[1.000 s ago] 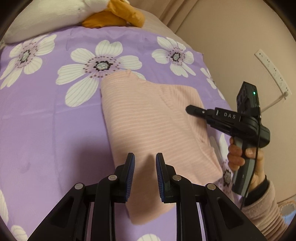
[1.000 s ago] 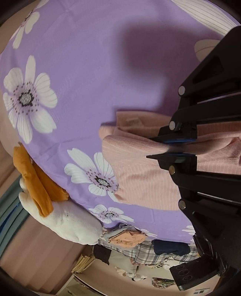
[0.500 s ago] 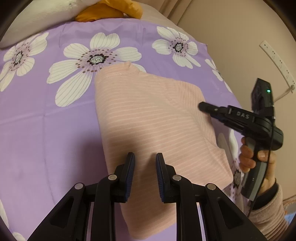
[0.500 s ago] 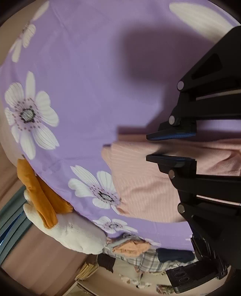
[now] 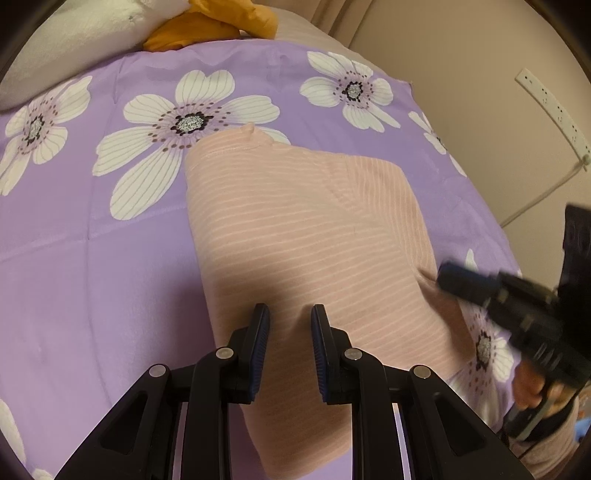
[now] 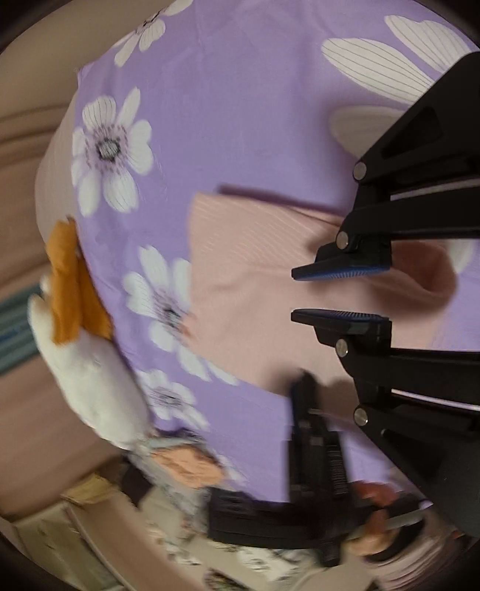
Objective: Fold small clothes
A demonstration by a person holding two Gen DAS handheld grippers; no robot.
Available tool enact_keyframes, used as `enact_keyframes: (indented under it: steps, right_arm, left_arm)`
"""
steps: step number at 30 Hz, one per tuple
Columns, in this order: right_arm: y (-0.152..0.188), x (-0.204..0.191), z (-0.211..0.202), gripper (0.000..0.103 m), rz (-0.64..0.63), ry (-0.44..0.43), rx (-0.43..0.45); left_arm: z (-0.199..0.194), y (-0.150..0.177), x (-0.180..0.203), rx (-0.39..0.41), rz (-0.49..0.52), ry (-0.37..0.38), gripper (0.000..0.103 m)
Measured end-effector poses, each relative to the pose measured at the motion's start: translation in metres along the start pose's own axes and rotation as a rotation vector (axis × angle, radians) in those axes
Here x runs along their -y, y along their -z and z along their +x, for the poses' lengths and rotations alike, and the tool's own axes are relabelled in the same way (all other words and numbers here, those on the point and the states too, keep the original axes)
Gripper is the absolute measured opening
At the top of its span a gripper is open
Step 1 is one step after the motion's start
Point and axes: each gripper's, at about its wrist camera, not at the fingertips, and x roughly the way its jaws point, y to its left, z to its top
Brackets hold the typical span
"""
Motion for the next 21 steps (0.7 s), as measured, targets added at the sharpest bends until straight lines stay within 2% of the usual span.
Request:
enact_keyframes:
  steps: [4,8,15,18,21]
  right_arm:
    - [0.018,0.000,0.015,0.010,-0.079,0.111,-0.079]
    - [0.029,0.007,0.024,0.008,-0.097,0.137,-0.109]
    - [0.038,0.008,0.012,0.008,-0.038,0.108,-0.084]
    - [0.040,0.002,0.001,0.016,-0.033,0.082,-0.052]
    - [0.041,-0.007,-0.011,0.015,-0.038,0.041,-0.013]
  left_arm:
    - [0.001,0.001,0.001,-0.001,0.003,0.000,0.019]
    - [0.001,0.003,0.004,0.001,0.018,-0.009,0.019]
    - [-0.012,0.024,0.013,0.015,0.062,-0.027,0.019]
    - [-0.019,0.036,0.015,0.017,0.071,-0.031,0.019]
    - [-0.017,0.048,0.017,-0.001,0.082,-0.025,0.019]
